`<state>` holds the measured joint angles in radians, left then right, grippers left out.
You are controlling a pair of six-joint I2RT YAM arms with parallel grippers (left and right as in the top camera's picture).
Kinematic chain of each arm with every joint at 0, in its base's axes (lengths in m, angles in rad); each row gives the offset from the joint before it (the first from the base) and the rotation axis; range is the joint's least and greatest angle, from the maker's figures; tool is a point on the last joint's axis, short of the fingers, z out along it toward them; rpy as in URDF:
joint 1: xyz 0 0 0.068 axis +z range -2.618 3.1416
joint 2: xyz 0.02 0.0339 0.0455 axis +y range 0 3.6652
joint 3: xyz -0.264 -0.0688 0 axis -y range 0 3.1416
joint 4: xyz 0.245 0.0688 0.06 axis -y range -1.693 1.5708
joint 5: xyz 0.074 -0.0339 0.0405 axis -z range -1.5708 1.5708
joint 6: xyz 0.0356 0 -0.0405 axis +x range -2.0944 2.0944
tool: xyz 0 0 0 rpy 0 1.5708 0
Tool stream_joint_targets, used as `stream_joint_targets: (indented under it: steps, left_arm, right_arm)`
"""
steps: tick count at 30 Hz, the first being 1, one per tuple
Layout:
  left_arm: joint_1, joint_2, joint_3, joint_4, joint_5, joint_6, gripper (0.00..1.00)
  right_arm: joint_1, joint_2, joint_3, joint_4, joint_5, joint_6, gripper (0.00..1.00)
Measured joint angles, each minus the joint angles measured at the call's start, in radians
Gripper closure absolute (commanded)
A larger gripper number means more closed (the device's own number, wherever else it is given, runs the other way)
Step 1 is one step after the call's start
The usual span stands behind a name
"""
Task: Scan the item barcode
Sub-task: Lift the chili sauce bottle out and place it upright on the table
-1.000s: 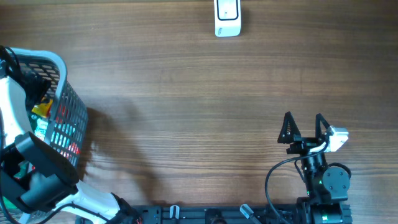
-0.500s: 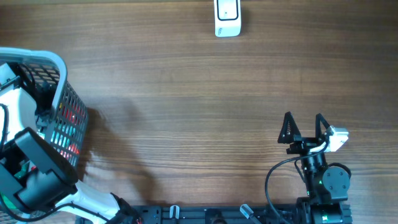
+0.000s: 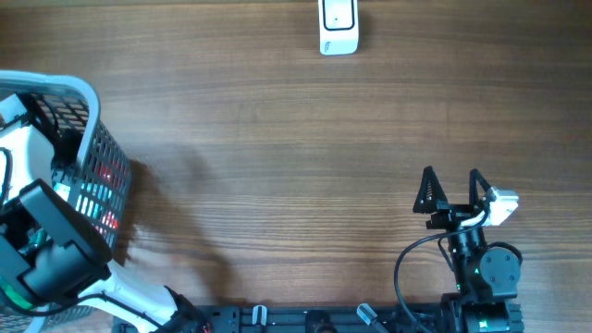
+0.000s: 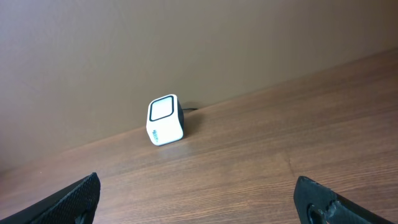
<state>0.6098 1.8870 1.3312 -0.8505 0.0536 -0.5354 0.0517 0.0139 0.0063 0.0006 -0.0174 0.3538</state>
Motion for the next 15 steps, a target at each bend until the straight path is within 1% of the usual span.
stream_joint_targets:
  steps: [3,4,6,8,10,12,15]
  left_arm:
    - [0.062,-0.046,0.005,-0.092,0.001,0.0,0.78]
    - [0.079,-0.068,0.005,-0.098,0.002,0.0,0.78]
    - [0.141,-0.176,0.009,-0.119,0.006,0.0,0.78]
    - [0.181,-0.267,0.014,-0.119,0.021,0.0,0.78]
    - [0.192,-0.348,0.017,-0.114,0.05,0.0,0.78]
    - [0.192,-0.425,0.017,-0.096,0.098,0.0,0.78]
    - [0.192,-0.583,0.02,-0.039,0.198,-0.001,0.76]
  right_arm:
    - [0.0,0.0,0.0,0.0,0.0,0.0,0.0]
    - [0.0,0.0,0.0,0.0,0.0,0.0,0.0]
    - [0.0,0.0,0.0,0.0,0.0,0.0,0.0]
    - [0.0,0.0,0.0,0.0,0.0,0.0,0.0]
    - [0.0,0.0,0.0,0.0,0.0,0.0,0.0]
    - [0.0,0.0,0.0,0.0,0.0,0.0,0.0]
    - [0.0,0.0,0.0,0.0,0.0,0.0,0.0]
